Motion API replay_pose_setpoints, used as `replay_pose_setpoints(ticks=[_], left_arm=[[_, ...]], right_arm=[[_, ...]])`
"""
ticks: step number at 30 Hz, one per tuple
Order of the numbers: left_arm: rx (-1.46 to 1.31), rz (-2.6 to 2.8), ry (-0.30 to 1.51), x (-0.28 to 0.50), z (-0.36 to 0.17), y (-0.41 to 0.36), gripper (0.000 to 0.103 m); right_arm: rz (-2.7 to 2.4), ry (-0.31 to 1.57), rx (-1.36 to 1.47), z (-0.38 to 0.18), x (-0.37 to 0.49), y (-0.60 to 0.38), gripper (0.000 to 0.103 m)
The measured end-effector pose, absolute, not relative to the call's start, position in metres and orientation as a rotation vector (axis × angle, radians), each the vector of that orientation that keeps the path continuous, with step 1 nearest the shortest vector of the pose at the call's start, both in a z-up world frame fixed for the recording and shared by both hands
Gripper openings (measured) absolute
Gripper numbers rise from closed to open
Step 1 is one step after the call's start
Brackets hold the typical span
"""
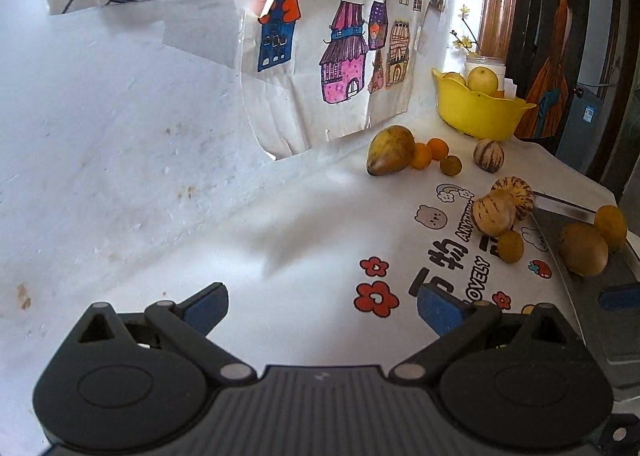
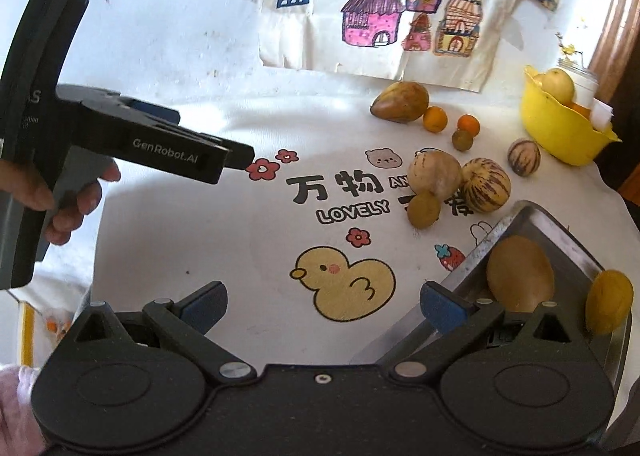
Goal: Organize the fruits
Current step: 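Move the left tool to the pale pepino melon while the right tool approaches the purple-striped pepino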
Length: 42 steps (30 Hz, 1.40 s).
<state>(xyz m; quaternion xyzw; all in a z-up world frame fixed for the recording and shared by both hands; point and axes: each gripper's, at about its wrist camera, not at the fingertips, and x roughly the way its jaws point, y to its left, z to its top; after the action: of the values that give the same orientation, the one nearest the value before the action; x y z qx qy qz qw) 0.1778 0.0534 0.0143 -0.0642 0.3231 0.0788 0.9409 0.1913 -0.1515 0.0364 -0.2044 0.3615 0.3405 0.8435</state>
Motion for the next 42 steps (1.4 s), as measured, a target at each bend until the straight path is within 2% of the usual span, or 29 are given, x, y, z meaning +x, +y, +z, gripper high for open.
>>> replay_pose_setpoints(ticks=[33,42], left_arm=[[-0.086,0.107,0.669,0.246,0.007,0.06,0.103],[-0.049,0.049,0.65,0.259,0.013,0.048,0.103]], right_arm=[[0.793,0.744,-0.722,0.041,0.259,-0.132,0.102],[0.758,0.645,-0.914,0.051,0.297,-0.146,0.102]])
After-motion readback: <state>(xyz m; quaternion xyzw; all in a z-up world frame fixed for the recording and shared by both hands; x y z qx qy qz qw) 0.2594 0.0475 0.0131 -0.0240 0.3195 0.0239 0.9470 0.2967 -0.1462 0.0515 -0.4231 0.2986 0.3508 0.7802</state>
